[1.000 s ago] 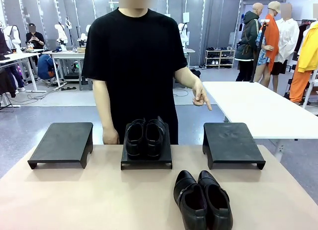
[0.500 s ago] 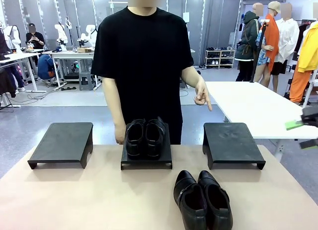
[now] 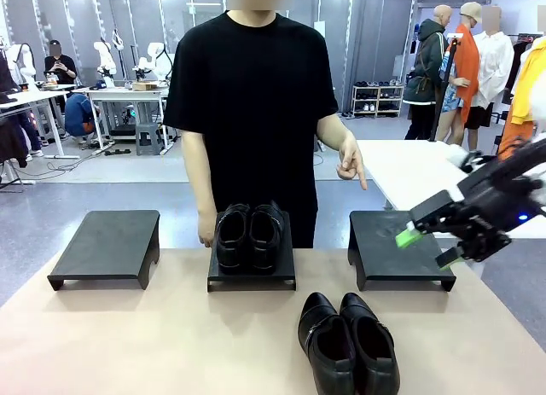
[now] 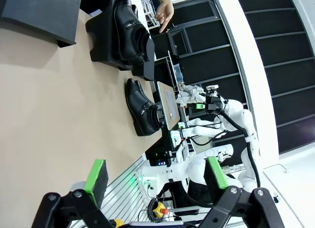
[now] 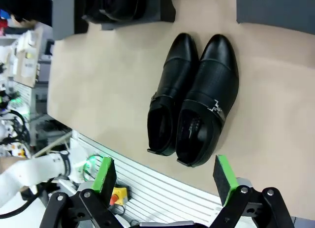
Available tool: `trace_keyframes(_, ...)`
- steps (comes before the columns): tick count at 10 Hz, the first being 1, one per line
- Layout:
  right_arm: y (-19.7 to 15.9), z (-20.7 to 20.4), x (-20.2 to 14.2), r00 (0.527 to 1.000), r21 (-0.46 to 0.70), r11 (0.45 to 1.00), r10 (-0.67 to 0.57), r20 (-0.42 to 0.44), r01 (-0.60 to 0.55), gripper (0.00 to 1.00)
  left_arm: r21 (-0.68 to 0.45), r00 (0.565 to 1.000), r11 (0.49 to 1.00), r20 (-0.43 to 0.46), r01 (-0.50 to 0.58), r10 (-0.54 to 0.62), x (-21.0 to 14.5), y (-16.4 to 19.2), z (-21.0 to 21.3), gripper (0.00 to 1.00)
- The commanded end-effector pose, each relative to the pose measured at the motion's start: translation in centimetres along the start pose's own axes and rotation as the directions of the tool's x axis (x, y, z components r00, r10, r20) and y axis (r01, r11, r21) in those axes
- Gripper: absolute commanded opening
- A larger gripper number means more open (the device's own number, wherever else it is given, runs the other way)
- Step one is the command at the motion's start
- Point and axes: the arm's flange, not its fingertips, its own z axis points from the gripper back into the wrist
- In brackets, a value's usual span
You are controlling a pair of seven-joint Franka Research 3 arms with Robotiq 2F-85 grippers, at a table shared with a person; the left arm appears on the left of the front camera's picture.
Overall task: Place the shoes on the stand as instructed by the person.
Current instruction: Pick up another pair of Shoes and place it on the Shoes Stand indicated by the person.
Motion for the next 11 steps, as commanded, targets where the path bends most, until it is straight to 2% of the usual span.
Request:
trace_keyframes(1,1.7,-3.0,0.8,0.998,-0.103,0.995,-0.019,-0.054,0.013,1.0,-0.009,1.0,1.0,-0.012,0.013,-0.013,-0.1,-0.3,0.3,1.0)
trace_keyframes(4,2.9,-7.7,0.1,0.989,-0.183,0.981,-0.091,-0.116,0.069,1.0,-0.009,1.0,1.0,-0.012,0.013,-0.013,-0.1,-0.3,0.3,1.0)
trace_keyframes(8,3.9,-14.0,-1.4,0.974,-0.254,0.965,-0.11,-0.199,0.057,1.0,-0.009,1.0,1.0,-0.012,0.013,-0.013,-0.1,-0.3,0.3,1.0)
trace_keyframes(11,3.7,-17.3,-1.9,0.975,-0.337,0.941,-0.105,-0.193,0.035,1.0,-0.009,1.0,1.0,-0.012,0.013,-0.013,-0.1,-0.3,0.3,1.0)
